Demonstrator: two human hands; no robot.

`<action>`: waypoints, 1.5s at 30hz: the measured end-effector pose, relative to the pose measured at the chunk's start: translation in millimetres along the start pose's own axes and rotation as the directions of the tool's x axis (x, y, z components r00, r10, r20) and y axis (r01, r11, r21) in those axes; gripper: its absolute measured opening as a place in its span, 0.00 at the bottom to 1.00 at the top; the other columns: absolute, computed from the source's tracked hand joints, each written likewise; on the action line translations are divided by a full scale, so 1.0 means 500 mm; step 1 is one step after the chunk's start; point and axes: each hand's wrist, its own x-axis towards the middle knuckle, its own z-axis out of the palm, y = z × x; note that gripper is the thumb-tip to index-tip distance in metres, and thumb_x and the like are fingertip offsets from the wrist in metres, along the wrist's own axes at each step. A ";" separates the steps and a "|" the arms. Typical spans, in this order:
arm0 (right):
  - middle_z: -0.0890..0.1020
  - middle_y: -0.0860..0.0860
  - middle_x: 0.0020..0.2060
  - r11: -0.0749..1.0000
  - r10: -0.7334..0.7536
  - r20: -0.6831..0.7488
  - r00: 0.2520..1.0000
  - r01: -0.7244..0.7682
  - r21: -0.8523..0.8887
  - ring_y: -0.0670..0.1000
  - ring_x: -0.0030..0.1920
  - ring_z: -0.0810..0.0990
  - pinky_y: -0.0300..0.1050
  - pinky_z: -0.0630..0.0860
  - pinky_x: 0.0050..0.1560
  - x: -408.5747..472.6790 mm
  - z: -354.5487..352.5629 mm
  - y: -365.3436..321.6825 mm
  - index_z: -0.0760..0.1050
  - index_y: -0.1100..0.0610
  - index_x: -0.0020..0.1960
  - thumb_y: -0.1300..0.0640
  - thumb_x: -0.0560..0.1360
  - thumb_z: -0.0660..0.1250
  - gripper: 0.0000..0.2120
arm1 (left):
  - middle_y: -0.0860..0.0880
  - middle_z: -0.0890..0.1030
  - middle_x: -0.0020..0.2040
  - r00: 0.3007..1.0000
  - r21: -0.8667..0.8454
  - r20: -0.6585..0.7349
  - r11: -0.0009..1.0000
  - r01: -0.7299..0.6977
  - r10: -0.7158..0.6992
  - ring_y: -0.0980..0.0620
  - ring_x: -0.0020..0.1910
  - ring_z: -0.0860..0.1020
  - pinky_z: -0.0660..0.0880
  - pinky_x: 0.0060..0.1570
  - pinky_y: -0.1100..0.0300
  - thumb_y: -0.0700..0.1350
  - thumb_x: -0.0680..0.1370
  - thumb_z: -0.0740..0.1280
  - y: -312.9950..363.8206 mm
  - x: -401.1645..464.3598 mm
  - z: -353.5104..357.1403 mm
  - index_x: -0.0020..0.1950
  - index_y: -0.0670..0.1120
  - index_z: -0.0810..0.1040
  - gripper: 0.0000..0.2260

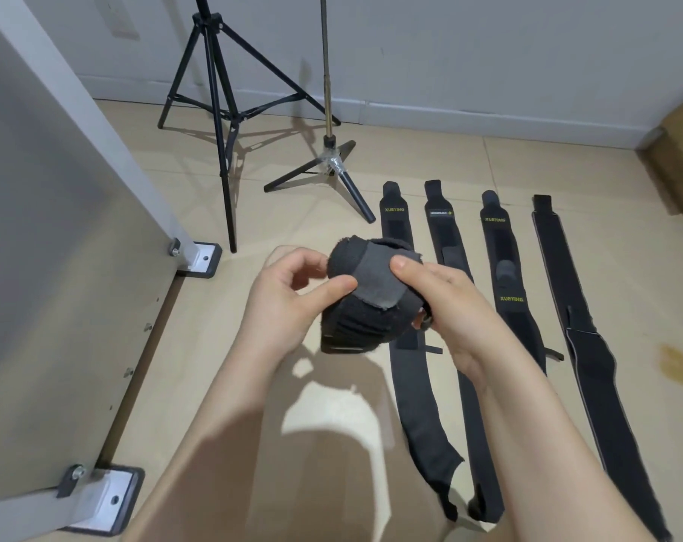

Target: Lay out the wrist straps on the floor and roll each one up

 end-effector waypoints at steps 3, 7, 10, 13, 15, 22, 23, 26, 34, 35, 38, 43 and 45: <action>0.82 0.63 0.49 0.995 0.103 -0.001 0.995 -0.103 0.010 0.59 0.45 0.79 0.49 0.73 0.52 -0.001 -0.011 -0.002 0.81 0.60 0.51 0.37 0.67 0.68 0.28 | 0.46 0.79 0.56 0.990 -0.160 0.128 0.984 0.074 -0.054 0.55 0.54 0.80 0.74 0.54 0.59 0.42 0.69 0.74 -0.004 -0.004 0.025 0.41 0.48 0.73 0.10; 0.86 0.50 0.43 0.983 0.173 -0.025 0.985 -0.171 0.067 0.54 0.52 0.83 0.51 0.76 0.59 -0.003 -0.023 -0.004 0.82 0.51 0.46 0.38 0.72 0.63 0.18 | 0.51 0.79 0.43 0.968 -0.253 0.235 0.955 0.153 -0.092 0.58 0.41 0.81 0.76 0.44 0.66 0.28 0.72 0.67 -0.005 -0.009 0.043 0.44 0.44 0.69 0.13; 0.86 0.50 0.44 0.985 0.164 -0.061 0.985 -0.167 -0.035 0.54 0.51 0.83 0.54 0.75 0.60 -0.002 -0.016 0.000 0.82 0.52 0.50 0.31 0.67 0.62 0.27 | 0.48 0.80 0.49 0.963 -0.280 0.242 0.942 0.187 -0.120 0.53 0.42 0.82 0.78 0.44 0.62 0.29 0.72 0.67 -0.007 -0.008 0.049 0.48 0.43 0.70 0.13; 0.86 0.52 0.43 0.985 0.138 -0.097 0.986 -0.147 -0.094 0.55 0.50 0.83 0.56 0.76 0.59 -0.001 -0.012 -0.001 0.82 0.54 0.48 0.31 0.67 0.62 0.28 | 0.46 0.80 0.52 0.962 -0.333 0.229 0.917 0.220 -0.147 0.53 0.44 0.83 0.79 0.44 0.61 0.28 0.72 0.67 -0.005 -0.010 0.058 0.54 0.41 0.69 0.15; 0.85 0.52 0.45 0.984 0.127 -0.101 0.987 -0.138 -0.110 0.54 0.49 0.83 0.54 0.77 0.58 0.000 -0.013 0.001 0.81 0.53 0.50 0.32 0.70 0.60 0.27 | 0.45 0.81 0.51 0.967 -0.342 0.203 0.914 0.218 -0.155 0.55 0.44 0.83 0.79 0.43 0.62 0.28 0.72 0.68 -0.004 -0.008 0.062 0.53 0.41 0.70 0.14; 0.78 0.46 0.50 0.982 -0.179 -0.028 0.984 0.180 0.049 0.42 0.47 0.80 0.44 0.78 0.52 -0.010 -0.006 0.003 0.62 0.46 0.63 0.58 0.76 0.65 0.20 | 0.45 0.83 0.44 0.982 -0.282 0.022 0.941 0.187 -0.189 0.56 0.37 0.81 0.75 0.36 0.65 0.34 0.72 0.70 -0.007 -0.004 0.065 0.49 0.43 0.75 0.09; 0.78 0.46 0.51 0.973 -0.231 -0.016 0.973 0.231 -0.001 0.41 0.48 0.80 0.41 0.78 0.51 -0.010 -0.004 0.003 0.64 0.46 0.62 0.61 0.75 0.68 0.21 | 0.45 0.83 0.44 0.984 -0.280 0.009 0.945 0.172 -0.176 0.56 0.37 0.81 0.75 0.36 0.65 0.35 0.72 0.71 -0.005 -0.004 0.065 0.48 0.44 0.75 0.08; 0.80 0.44 0.51 0.954 -0.299 -0.048 0.953 0.298 -0.033 0.38 0.47 0.80 0.34 0.76 0.48 -0.008 0.003 0.003 0.72 0.48 0.58 0.65 0.72 0.70 0.19 | 0.48 0.82 0.42 0.990 -0.212 -0.068 0.971 0.108 -0.124 0.56 0.38 0.81 0.77 0.41 0.61 0.39 0.70 0.74 -0.001 -0.011 0.067 0.47 0.47 0.75 0.10; 0.83 0.58 0.46 0.996 -0.088 -0.139 0.986 0.089 0.001 0.54 0.41 0.78 0.51 0.74 0.45 -0.001 -0.005 -0.005 0.79 0.49 0.52 0.46 0.74 0.66 0.10 | 0.46 0.80 0.45 0.995 -0.195 0.031 0.976 0.094 -0.090 0.53 0.41 0.79 0.76 0.45 0.62 0.36 0.68 0.75 0.002 -0.012 0.037 0.50 0.50 0.72 0.18; 0.83 0.60 0.46 0.998 -0.058 -0.135 0.989 0.059 0.003 0.54 0.41 0.78 0.51 0.73 0.46 -0.001 -0.004 -0.006 0.80 0.50 0.50 0.45 0.74 0.66 0.11 | 0.46 0.81 0.44 0.996 -0.195 0.022 0.977 0.088 -0.086 0.53 0.40 0.79 0.75 0.45 0.61 0.35 0.69 0.74 0.002 -0.012 0.036 0.48 0.48 0.74 0.15; 0.83 0.59 0.43 0.997 0.065 -0.103 0.993 -0.061 0.042 0.54 0.41 0.77 0.48 0.73 0.46 -0.003 -0.001 -0.009 0.80 0.56 0.51 0.41 0.74 0.64 0.19 | 0.50 0.81 0.43 0.998 -0.199 0.026 0.978 0.067 -0.063 0.52 0.44 0.78 0.75 0.48 0.58 0.38 0.68 0.75 -0.006 -0.009 0.031 0.44 0.50 0.77 0.11; 0.85 0.48 0.38 0.972 0.227 -0.039 0.973 -0.224 0.071 0.51 0.42 0.81 0.50 0.74 0.60 0.001 0.006 -0.003 0.81 0.50 0.46 0.37 0.72 0.64 0.18 | 0.53 0.80 0.46 0.982 -0.263 0.187 0.963 0.052 -0.002 0.58 0.47 0.78 0.74 0.48 0.67 0.36 0.69 0.72 -0.010 -0.007 0.022 0.47 0.47 0.73 0.12; 0.85 0.47 0.41 0.968 0.244 -0.043 0.969 -0.240 0.068 0.51 0.46 0.83 0.51 0.71 0.65 0.003 0.011 -0.002 0.80 0.47 0.46 0.36 0.72 0.64 0.16 | 0.53 0.79 0.46 0.971 -0.258 0.240 0.965 0.050 0.014 0.60 0.44 0.78 0.74 0.46 0.68 0.36 0.68 0.70 -0.006 -0.002 0.015 0.48 0.46 0.71 0.12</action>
